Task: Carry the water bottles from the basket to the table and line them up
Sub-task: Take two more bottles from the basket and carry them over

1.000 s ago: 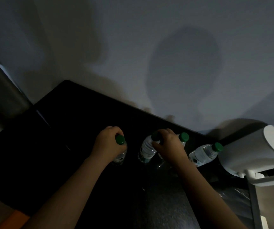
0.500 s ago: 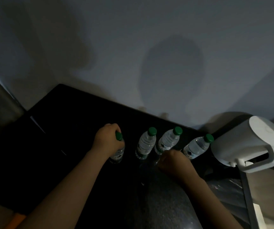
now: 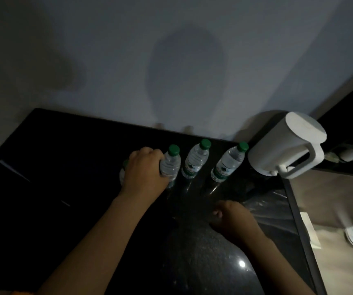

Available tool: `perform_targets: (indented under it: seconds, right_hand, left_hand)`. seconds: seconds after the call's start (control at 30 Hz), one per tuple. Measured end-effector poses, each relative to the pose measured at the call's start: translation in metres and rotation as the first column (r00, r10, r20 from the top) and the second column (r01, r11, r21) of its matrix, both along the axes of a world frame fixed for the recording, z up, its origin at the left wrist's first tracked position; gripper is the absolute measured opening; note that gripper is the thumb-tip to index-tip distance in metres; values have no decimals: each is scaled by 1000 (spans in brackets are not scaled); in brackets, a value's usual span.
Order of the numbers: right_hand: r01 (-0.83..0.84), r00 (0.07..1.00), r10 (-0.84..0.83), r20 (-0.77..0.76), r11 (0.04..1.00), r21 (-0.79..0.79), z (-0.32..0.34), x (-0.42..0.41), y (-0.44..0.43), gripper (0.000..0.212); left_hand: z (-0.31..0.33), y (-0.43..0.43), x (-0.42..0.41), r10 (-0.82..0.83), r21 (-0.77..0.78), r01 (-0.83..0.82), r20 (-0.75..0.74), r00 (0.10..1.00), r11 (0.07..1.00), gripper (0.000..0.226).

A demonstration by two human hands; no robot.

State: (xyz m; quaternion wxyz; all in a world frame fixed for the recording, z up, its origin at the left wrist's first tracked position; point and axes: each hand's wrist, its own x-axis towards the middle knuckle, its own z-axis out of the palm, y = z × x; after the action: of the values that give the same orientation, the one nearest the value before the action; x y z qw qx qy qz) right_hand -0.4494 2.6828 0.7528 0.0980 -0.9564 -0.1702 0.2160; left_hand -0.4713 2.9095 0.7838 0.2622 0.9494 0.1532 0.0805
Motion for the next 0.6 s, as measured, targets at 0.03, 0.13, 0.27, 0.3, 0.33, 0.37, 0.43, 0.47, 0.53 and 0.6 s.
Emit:
perform_targets:
  seconds: [0.03, 0.13, 0.27, 0.3, 0.33, 0.37, 0.43, 0.47, 0.53, 0.6]
  right_hand:
    - [25, 1000, -25, 6, 1000, -2, 1, -2, -6, 20]
    - [101, 995, -101, 23, 995, -13, 8, -8, -33, 21]
    - [230, 971, -231, 52, 973, 30, 16, -21, -82, 18]
    - [270, 961, -272, 55, 962, 43, 18, -25, -96, 19]
    - [310, 948, -313, 59, 949, 53, 19, -30, -112, 20]
    - [354, 932, -357, 66, 933, 63, 21, -35, -128, 22]
    - [422, 901, -428, 66, 902, 88, 22, -45, -161, 26]
    - [453, 886, -459, 61, 887, 96, 22, -52, -180, 29]
    - [498, 862, -504, 56, 862, 94, 22, -65, -214, 32]
    - [547, 832, -552, 45, 832, 97, 22, -83, -252, 31]
  left_hand:
    - [2, -9, -1, -32, -16, 32, -8, 999, 999, 37]
    - [1, -42, -1, -177, -55, 174, -53, 983, 983, 42]
    - [-2, -92, -1, -340, -66, 334, -122, 933, 940, 43]
    - [-3, -105, -1, -372, -67, 366, -134, 919, 928, 42]
    - [-4, -120, -1, -397, -67, 391, -143, 907, 918, 42]
    - [-3, -136, -1, -418, -65, 413, -152, 896, 908, 41]
    - [-4, -166, -1, -460, -53, 458, -175, 870, 887, 42]
    - [-4, -184, -2, -489, -45, 490, -191, 851, 870, 42]
    - [-4, -219, -4, -540, -48, 544, -225, 811, 838, 41]
    - [-5, -260, -9, -587, -45, 597, -259, 768, 801, 41]
